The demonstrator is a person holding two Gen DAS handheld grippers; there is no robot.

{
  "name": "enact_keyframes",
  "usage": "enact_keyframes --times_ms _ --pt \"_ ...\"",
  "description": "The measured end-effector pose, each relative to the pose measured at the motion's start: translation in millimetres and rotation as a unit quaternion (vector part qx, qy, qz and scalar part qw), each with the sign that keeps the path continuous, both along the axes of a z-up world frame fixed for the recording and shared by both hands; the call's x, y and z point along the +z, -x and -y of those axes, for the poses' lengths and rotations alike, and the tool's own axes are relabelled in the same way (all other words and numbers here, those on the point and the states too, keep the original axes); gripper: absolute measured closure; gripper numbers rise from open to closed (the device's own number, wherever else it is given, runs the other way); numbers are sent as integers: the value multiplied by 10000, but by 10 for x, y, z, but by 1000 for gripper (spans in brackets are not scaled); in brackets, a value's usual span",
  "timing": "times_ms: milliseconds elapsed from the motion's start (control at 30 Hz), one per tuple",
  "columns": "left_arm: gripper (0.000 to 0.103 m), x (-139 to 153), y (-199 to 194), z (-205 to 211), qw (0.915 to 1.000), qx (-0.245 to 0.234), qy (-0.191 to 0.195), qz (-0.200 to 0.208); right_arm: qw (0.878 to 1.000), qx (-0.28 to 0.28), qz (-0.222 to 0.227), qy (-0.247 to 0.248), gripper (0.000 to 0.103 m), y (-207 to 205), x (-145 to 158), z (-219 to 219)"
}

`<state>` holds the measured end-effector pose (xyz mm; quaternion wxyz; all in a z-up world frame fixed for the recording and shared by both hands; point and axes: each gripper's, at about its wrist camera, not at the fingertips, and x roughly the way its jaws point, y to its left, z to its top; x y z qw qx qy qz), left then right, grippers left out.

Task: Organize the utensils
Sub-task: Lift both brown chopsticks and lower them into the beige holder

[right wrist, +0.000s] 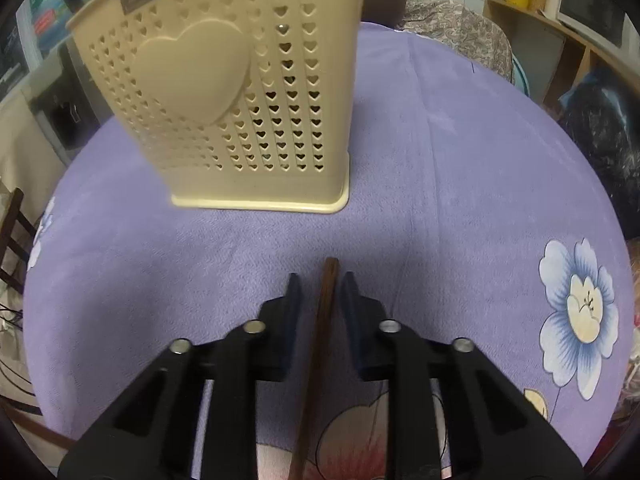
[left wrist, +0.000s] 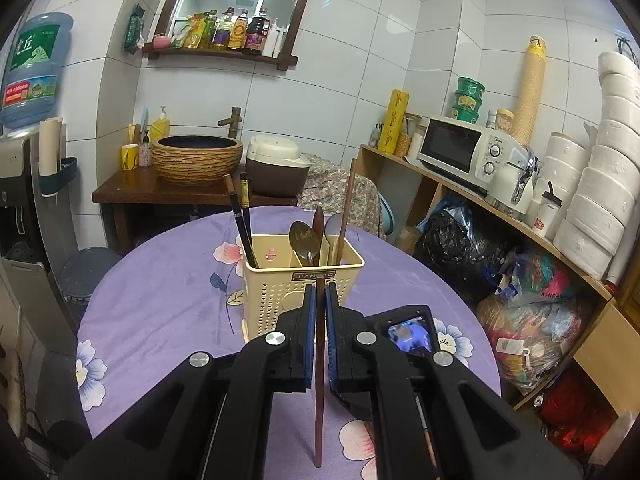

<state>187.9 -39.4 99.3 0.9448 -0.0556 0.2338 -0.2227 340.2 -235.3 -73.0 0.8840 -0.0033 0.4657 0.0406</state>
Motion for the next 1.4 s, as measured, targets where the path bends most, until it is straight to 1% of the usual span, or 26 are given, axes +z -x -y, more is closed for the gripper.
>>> enact_keyframes --times_ms 33,133,233,267,400,500,567,733,833,933,1000,1067,1267,1400 --pt "97 1 -3 10 10000 -5 -21 4 10000 19 14 40 93 -6 2 -10" --pt "97 0 -9 14 10000 -6 -13 4 9999 64 -4 -98 93 -15 6 7" --pt "97 -3 -18 12 10000 -11 -25 8 9977 122 5 -669 94 35 64 122" --pt "97 -2 -18 14 10000 -12 -30 9 9970 96 66 -763 94 67 107 166" --pt "97 -15 -22 -21 10000 42 -3 23 9890 134 547 -1366 95 367 469 401" --pt "97 -19 -21 -36 10000 88 26 24 9832 196 882 -1586 95 606 730 502" --pt "97 -16 -22 -44 10000 85 7 27 9775 265 1174 -1734 95 799 961 582" --pt "97 -4 -8 -54 9999 103 3 40 9643 439 1866 -1825 95 1176 1504 676" --pt "97 19 10 -52 9999 114 -5 67 9588 581 2099 -1822 95 1304 1705 708" --pt "97 20 33 -51 9999 116 -30 90 9578 673 2194 -1728 95 1350 1788 654" --pt "97 22 33 -51 9999 112 -45 94 9572 735 2169 -1769 95 1343 1809 637" --pt "97 29 26 -64 9999 128 -42 96 9577 753 2191 -1707 95 1311 1846 640" --pt "97 77 21 -90 9997 157 -33 163 9574 799 2216 -1669 95 1296 1863 634" --pt "97 126 3 -110 9997 142 -15 183 9565 840 2290 -1602 95 1269 1927 590"
